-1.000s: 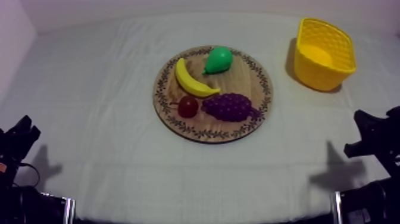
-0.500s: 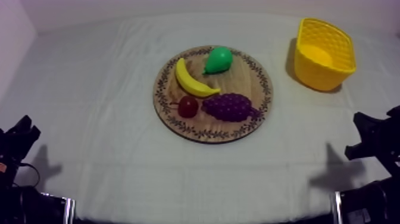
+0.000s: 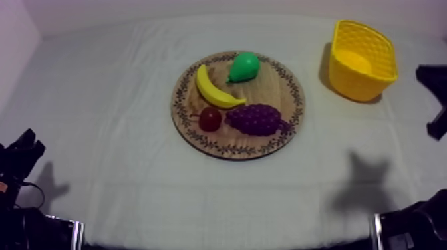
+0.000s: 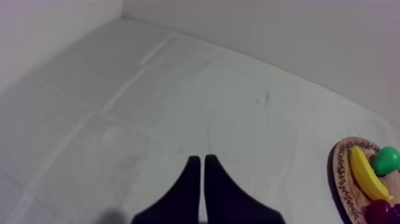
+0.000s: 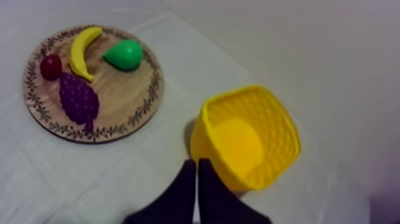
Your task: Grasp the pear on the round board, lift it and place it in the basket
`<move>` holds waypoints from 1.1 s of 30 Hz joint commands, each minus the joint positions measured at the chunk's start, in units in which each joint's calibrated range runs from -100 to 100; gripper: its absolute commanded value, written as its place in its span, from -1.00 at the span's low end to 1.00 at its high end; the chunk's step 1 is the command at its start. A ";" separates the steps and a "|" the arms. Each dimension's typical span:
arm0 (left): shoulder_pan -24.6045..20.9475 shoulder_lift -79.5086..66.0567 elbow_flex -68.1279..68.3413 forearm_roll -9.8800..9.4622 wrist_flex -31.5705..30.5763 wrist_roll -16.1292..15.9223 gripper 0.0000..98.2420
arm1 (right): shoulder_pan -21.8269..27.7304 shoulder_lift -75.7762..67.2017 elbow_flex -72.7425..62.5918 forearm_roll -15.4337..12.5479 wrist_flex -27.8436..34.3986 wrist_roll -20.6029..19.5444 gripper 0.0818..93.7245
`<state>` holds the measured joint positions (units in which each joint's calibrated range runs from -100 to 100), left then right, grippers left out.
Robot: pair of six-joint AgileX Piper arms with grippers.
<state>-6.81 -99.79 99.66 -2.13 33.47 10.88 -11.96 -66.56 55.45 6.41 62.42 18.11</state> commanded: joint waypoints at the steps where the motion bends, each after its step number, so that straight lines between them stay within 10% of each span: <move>1: -0.03 -0.04 0.00 0.01 0.00 -0.01 -1.00 | -2.30 9.79 -13.22 0.35 -0.43 0.96 -0.96; 15: -0.03 -0.04 0.00 0.01 0.00 -0.01 -1.00 | -8.80 38.73 -28.93 -0.10 -13.68 11.23 -0.98; 33: -0.03 -0.04 0.00 0.01 0.00 -0.01 -1.00 | -13.46 67.96 -45.67 3.30 -14.70 19.56 -0.98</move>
<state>-6.81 -99.79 99.66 -2.13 33.47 10.88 -25.41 -1.13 9.77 9.18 47.93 37.55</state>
